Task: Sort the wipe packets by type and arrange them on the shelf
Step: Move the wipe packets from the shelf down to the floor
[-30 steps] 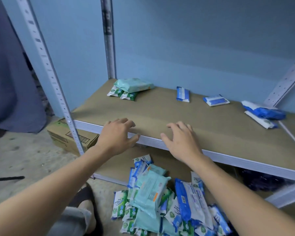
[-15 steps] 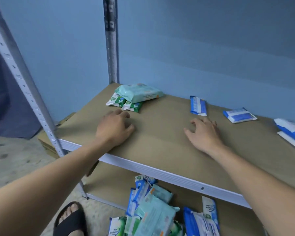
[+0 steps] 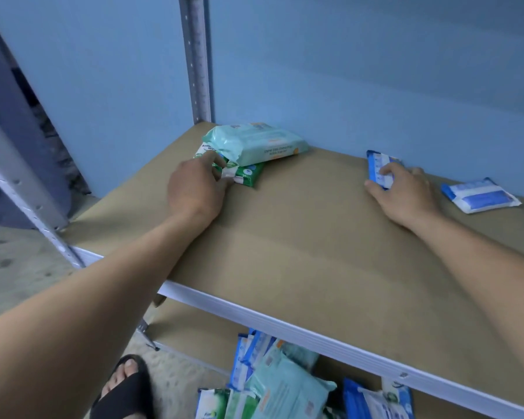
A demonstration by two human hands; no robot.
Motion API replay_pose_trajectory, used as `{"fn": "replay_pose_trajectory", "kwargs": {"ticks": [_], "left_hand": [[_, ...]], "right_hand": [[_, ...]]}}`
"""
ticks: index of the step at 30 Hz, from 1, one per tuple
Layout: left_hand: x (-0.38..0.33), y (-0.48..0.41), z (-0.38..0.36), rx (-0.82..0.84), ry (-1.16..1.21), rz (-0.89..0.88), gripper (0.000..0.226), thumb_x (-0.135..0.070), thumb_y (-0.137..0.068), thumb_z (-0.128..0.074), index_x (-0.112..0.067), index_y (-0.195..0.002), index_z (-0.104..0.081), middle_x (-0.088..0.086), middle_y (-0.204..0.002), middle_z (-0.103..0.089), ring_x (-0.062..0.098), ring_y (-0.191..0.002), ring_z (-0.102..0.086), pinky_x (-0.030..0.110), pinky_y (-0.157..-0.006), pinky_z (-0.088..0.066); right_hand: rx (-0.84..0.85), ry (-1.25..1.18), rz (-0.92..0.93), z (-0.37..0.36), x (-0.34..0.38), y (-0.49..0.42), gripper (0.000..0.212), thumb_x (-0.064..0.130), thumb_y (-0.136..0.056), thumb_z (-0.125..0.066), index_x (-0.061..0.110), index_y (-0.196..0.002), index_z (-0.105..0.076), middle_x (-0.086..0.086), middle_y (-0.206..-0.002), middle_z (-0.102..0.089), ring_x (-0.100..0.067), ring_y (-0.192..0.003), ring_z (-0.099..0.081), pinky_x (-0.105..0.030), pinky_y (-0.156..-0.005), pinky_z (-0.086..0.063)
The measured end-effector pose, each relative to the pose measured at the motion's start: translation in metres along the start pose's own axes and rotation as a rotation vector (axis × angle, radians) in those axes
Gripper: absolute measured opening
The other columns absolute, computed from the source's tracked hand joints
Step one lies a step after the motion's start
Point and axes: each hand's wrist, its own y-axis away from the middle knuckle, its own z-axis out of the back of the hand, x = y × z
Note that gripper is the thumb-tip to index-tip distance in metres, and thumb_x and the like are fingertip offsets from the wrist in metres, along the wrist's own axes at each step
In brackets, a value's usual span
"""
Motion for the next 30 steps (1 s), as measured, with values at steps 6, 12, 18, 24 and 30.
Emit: {"fn": "replay_pose_trajectory", "kwargs": {"ticks": [6,12,18,24,30], "left_hand": [[0.004,0.0,0.0,0.047,0.091,0.037,0.006,-0.034,-0.088,-0.07,-0.033,-0.093,-0.067,-0.017,-0.074,-0.062,0.015,-0.085,-0.061,0.028,-0.068,-0.036],[-0.004,0.027,0.008,0.09,0.104,0.0,0.023,-0.023,-0.092,-0.065,-0.034,-0.112,-0.067,-0.015,-0.084,-0.065,0.015,-0.088,-0.058,0.027,-0.071,-0.036],[-0.011,0.059,0.018,0.197,0.05,-0.087,0.047,-0.012,-0.093,-0.055,-0.033,-0.135,-0.059,-0.002,-0.101,-0.06,0.028,-0.097,-0.06,0.039,-0.082,-0.049],[-0.02,0.087,0.036,0.368,-0.05,-0.139,0.06,-0.015,-0.097,-0.048,-0.039,-0.151,-0.039,-0.007,-0.1,-0.05,0.028,-0.103,-0.057,0.037,-0.086,-0.044],[-0.024,0.121,0.059,0.38,-0.025,-0.135,0.061,-0.01,-0.095,-0.049,-0.039,-0.148,-0.044,-0.006,-0.095,-0.047,0.029,-0.103,-0.055,0.035,-0.076,-0.037]], "right_hand": [[-0.026,-0.038,-0.005,0.005,0.008,-0.004,0.018,0.026,-0.091,-0.063,0.016,-0.105,-0.063,-0.02,-0.121,-0.055,-0.039,-0.114,-0.052,-0.03,-0.079,-0.028],[-0.06,-0.079,0.012,0.009,0.018,0.031,0.013,0.021,-0.083,-0.068,0.013,-0.093,-0.064,-0.019,-0.11,-0.059,-0.04,-0.105,-0.054,-0.039,-0.094,-0.04],[-0.066,-0.049,0.064,0.016,0.019,0.081,0.013,0.02,-0.081,-0.071,0.013,-0.09,-0.065,-0.017,-0.102,-0.058,-0.04,-0.096,-0.055,-0.039,-0.087,-0.041],[-0.007,-0.035,0.068,0.027,0.014,0.129,0.014,0.023,-0.081,-0.068,0.018,-0.093,-0.063,-0.011,-0.104,-0.055,-0.038,-0.097,-0.051,-0.035,-0.089,-0.037],[-0.032,-0.034,0.09,0.038,0.007,0.173,0.014,0.024,-0.078,-0.068,0.021,-0.09,-0.062,-0.007,-0.104,-0.06,-0.035,-0.087,-0.05,-0.037,-0.086,-0.037]]}}
